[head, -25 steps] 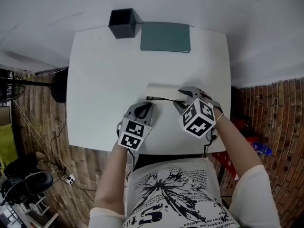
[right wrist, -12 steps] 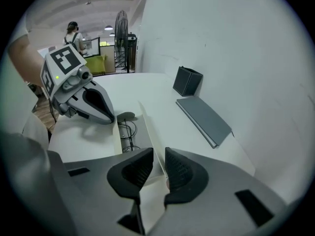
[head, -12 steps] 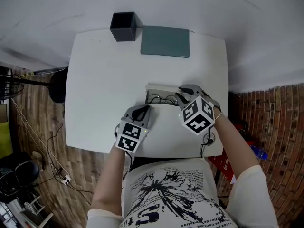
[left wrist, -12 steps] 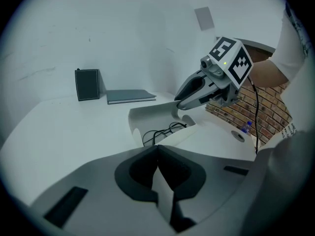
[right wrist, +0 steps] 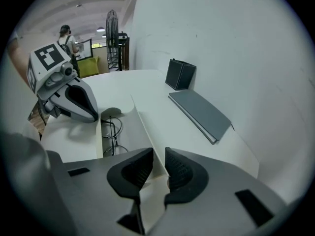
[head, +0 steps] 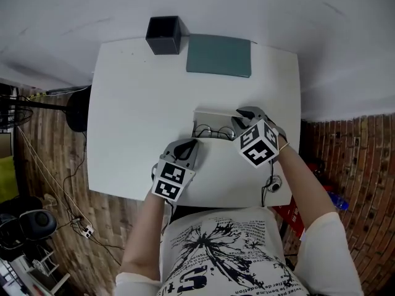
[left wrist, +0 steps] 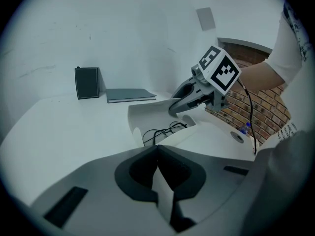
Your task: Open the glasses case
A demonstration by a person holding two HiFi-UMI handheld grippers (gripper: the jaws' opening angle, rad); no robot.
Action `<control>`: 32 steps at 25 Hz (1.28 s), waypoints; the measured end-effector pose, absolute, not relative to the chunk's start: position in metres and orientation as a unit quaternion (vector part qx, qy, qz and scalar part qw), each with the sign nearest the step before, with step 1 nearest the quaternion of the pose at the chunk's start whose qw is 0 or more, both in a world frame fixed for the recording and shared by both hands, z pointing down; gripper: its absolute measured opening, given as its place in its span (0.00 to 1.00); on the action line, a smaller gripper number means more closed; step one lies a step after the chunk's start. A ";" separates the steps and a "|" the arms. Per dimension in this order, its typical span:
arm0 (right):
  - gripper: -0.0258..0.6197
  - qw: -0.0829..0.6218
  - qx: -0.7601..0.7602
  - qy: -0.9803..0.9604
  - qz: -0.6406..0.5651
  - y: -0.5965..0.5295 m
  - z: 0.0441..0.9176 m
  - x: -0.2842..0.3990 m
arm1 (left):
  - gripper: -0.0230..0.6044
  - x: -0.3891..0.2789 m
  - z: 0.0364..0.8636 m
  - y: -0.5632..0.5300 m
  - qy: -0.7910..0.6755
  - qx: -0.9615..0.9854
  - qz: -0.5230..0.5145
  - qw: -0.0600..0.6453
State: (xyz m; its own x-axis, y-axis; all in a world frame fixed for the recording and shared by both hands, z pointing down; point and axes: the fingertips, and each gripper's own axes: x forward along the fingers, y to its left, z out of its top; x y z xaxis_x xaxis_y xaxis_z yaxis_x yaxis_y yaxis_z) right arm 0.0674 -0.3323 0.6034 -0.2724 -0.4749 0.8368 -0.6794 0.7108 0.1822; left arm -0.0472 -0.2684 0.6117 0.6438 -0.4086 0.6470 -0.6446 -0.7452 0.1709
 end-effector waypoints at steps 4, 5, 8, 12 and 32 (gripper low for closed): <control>0.20 0.484 0.359 -0.792 0.101 -0.341 0.610 0.070 | 0.06 -0.048 0.612 -0.271 -0.303 0.881 0.298 0.206; 0.21 0.485 0.355 -0.793 0.100 -0.342 0.611 0.071 | 0.06 -0.048 0.612 -0.272 -0.304 0.880 0.297 0.210; 0.22 0.483 0.347 -0.797 0.101 -0.343 0.612 0.072 | 0.06 -0.048 0.612 -0.273 -0.307 0.878 0.295 0.219; 0.25 0.480 0.347 -0.800 0.099 -0.346 0.613 0.073 | 0.06 -0.048 0.612 -0.274 -0.311 0.875 0.294 0.226; 0.10 0.292 0.507 -0.804 0.106 -0.311 0.490 0.072 | 0.06 -0.053 0.518 -0.278 -0.305 0.909 0.228 0.171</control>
